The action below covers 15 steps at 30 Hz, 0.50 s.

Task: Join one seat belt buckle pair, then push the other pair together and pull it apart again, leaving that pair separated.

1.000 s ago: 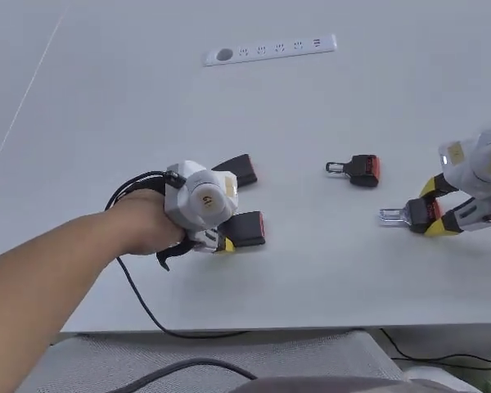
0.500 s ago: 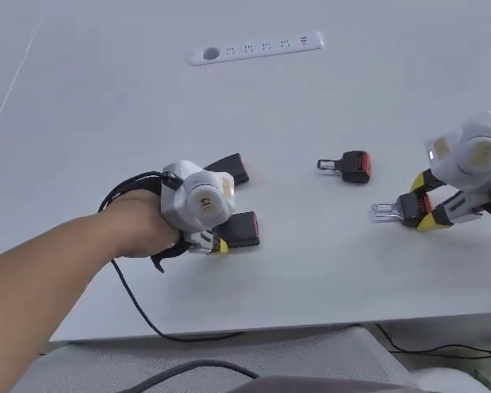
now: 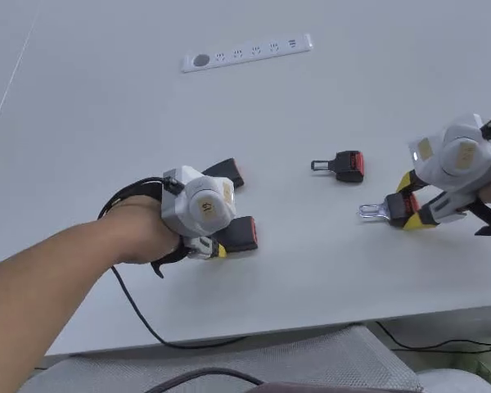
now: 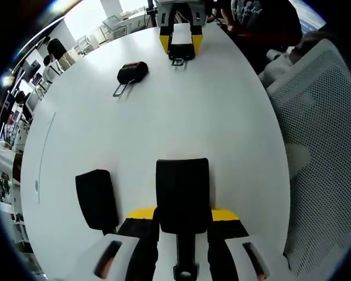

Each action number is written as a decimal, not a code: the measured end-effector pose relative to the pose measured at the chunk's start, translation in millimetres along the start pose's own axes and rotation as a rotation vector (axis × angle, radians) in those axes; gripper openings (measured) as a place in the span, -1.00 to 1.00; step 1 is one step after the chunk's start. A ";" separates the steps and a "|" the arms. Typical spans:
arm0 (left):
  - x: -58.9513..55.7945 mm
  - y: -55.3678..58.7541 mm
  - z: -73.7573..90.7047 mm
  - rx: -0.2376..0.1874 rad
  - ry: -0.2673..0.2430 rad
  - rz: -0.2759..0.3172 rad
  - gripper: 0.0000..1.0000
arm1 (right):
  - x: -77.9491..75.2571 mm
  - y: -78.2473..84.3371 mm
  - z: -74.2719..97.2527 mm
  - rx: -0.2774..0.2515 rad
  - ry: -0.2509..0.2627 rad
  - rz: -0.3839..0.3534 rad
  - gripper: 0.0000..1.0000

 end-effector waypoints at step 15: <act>-1.2 -1.2 0.3 0.023 -0.007 -0.032 -0.35 | 8.5 -37.4 -13.4 -0.104 0.043 -0.041 -0.34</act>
Point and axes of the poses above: the centre of the closed fingertips' face, and the gripper's own axes: z roughly backward along the fingers, x roughly to its left, y roughly out of its underside, the point moved 3 cm from there along z, roughly backward along the fingers, and after that the axes turned 9 degrees about z, right-handed, at the moved point
